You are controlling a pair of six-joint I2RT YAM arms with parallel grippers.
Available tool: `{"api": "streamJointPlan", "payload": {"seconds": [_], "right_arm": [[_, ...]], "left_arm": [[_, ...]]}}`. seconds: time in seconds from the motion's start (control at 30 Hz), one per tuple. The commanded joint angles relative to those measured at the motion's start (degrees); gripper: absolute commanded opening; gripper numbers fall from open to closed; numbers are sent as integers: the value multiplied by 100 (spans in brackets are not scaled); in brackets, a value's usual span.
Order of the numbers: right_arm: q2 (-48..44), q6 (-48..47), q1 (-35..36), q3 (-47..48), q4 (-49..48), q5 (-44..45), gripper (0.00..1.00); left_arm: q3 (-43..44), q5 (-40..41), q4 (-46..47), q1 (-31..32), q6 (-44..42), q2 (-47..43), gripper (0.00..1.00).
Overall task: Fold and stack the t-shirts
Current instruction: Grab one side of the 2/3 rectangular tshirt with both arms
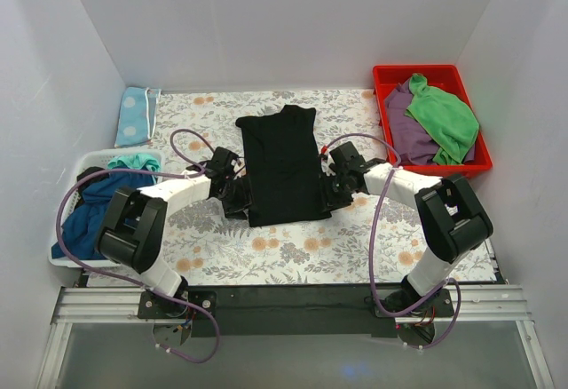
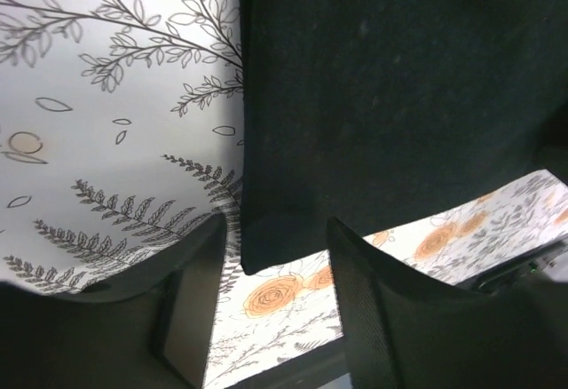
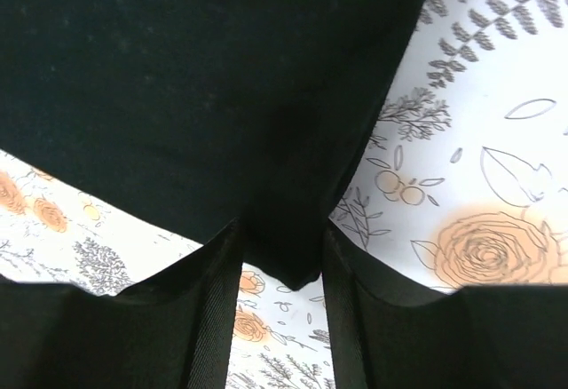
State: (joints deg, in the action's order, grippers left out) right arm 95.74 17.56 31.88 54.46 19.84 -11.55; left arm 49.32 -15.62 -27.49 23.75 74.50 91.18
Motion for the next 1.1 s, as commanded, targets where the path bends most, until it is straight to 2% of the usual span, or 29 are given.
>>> {"api": "streamJointPlan", "payload": {"seconds": [0.0,0.2,0.27,0.3,0.33,0.37,0.4,0.57,0.8,1.07], "right_arm": [[164,72,11,-225,-67,-339,45],[269,63,11,-313,-94,-497,41],[339,37,11,-313,-111,-602,35],[366,37,20,-313,-103,-629,30],[418,19,20,-304,-103,-699,16],[436,-16,11,-287,-103,-734,9],[445,-16,11,-286,-94,-761,2],[68,-95,20,-400,81,-665,1],[-855,-200,64,-708,503,-831,1],[-1813,-51,143,-392,1012,-1033,1]], "left_arm": [[60,-327,-467,16,-173,260,43],[-160,-381,-591,34,-181,304,29],[-168,-416,-565,34,-181,313,20],[-168,-398,-574,51,-181,322,16],[-168,-381,-565,51,-190,339,12],[-177,-320,-574,51,-173,348,3],[-177,-284,-591,42,-181,348,0],[-168,32,-784,42,-181,6,0],[-151,-64,-1320,51,-76,-881,0],[420,-82,-1970,51,126,-1839,0]]}}
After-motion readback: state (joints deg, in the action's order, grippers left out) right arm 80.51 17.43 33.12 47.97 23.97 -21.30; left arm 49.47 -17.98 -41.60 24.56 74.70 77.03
